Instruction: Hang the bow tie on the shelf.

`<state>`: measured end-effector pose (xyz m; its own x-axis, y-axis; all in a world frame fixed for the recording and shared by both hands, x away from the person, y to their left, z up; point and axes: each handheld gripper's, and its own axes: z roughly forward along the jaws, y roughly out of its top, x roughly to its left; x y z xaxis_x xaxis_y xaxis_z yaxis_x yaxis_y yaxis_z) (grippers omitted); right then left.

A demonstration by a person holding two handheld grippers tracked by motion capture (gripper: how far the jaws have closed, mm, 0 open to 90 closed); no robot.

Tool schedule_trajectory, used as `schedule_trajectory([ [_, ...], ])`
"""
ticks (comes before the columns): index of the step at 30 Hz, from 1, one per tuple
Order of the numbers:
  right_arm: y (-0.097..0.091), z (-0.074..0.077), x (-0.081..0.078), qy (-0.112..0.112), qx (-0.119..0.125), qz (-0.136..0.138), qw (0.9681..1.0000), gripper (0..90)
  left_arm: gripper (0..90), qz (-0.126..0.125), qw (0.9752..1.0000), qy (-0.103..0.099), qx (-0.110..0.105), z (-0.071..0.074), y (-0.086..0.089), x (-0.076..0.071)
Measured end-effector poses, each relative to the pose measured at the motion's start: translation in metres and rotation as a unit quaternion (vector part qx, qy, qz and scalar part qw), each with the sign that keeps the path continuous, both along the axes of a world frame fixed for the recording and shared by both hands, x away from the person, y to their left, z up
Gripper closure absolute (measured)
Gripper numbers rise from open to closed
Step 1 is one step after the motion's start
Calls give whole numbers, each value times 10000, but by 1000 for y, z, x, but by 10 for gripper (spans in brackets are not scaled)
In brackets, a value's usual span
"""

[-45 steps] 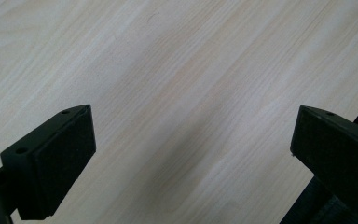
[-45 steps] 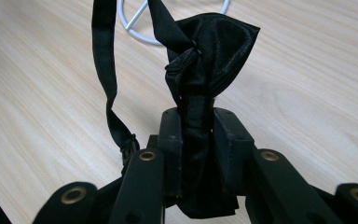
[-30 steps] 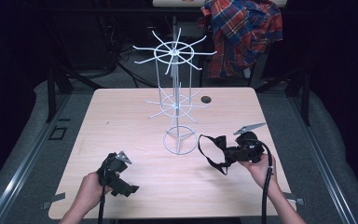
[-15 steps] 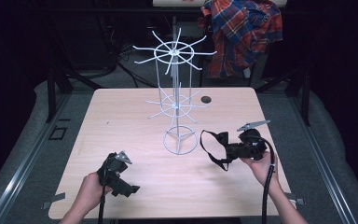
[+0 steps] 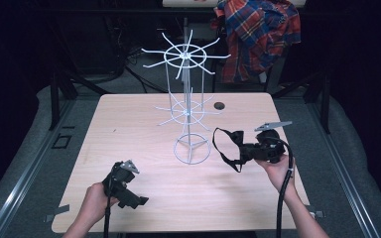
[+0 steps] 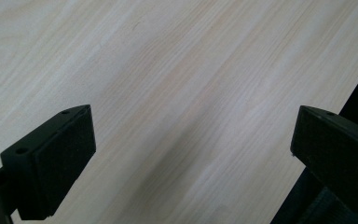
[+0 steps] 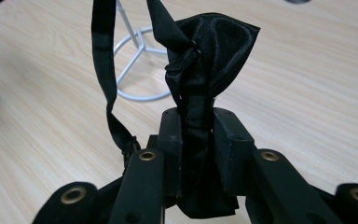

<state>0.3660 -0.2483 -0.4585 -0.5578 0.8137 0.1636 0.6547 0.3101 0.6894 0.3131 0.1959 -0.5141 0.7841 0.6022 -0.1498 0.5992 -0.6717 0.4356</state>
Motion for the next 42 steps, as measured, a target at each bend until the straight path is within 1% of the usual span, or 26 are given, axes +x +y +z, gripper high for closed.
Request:
schedule_trajectory([
  [2, 0, 2, 0, -52, 30, -26, 10000, 737, 1, -7, 10000, 6, -62, 0, 1, 1],
  [3, 0, 2, 0, -123, 50, -33, 9999, 737, 1, -6, 10000, -4, -91, 0, 2, 1],
  [4, -1, 3, -1, -110, 56, -33, 9999, 737, 1, -18, 9999, -3, -122, 1, 2, 1],
  [7, -2, 7, -1, -143, 140, -63, 9998, 737, 7, -144, 9992, 103, -358, 2, 4, 3],
  [8, -2, 8, 0, -151, 157, -59, 9997, 737, 11, -137, 9990, 138, -405, 3, 4, 3],
  [10, -3, 10, 0, -194, 190, -74, 9996, 737, 13, -101, 9990, 179, -402, 3, 5, 4],
  [12, -4, 12, 0, -259, 232, -94, 9994, 737, 14, -46, 9986, 252, -465, 2, 8, 5],
  [13, -4, 12, -1, -286, 249, -121, 9992, 737, 14, 48, 9979, 323, -562, 2, 8, 5],
  [14, -4, 14, -2, -351, 279, -128, 9989, 737, 14, 76, 9974, 364, -618, 2, 8, 5],
  [15, -5, 15, -2, -357, 282, -130, 9989, 737, 13, 54, 9970, 394, -657, 2, 8, 5],
  [16, -5, 16, -2, -408, 304, -146, 9986, 737, 10, 64, 9969, 390, -679, 2, 7, 5],
  [18, -7, 19, -2, -440, 309, -144, 9984, 737, 4, 21, 9969, 398, -676, 2, 5, 4],
  [20, -7, 22, -1, -488, 406, -198, 9978, 737, 2, -17, 9970, 402, -664, 2, 4, 4],
  [22, -7, 24, 2, -519, 430, -199, 9975, 737, 2, -36, 9971, 439, -622, 2, 4, 4],
  [24, -6, 26, 4, -561, 497, -204, 9970, 737, 1, -16, 9969, 451, -641, 1, 5, 4],
  [29, -5, 29, 8, -585, 503, -227, 9968, 737, 1, -53, 9967, 464, -671, 1, 5, 4],
  [30, -5, 30, 9, -597, 557, -252, 9963, 737, 1, -69, 9967, 467, -665, 1, 5, 4],
  [31, -5, 30, 10, -585, 549, -254, 9965, 737, 1, -87, 9967, 468, -662, 1, 4, 4],
  [35, -4, 30, 15, -576, 671, -304, 9956, 737, 1, -123, 9967, 470, -653, 1, 4, 4],
  [36, -3, 30, 17, -568, 647, -290, 9959, 737, 2, -125, 9967, 465, -656, 1, 4, 4],
  [38, 0, 30, 20, -541, 705, -317, 9955, 737, 1, -113, 9968, 455, -650, 1, 5, 4],
  [42, 1, 29, 24, -528, 730, -324, 9954, 737, 1, -133, 9967, 477, -647, 0, 4, 4],
])
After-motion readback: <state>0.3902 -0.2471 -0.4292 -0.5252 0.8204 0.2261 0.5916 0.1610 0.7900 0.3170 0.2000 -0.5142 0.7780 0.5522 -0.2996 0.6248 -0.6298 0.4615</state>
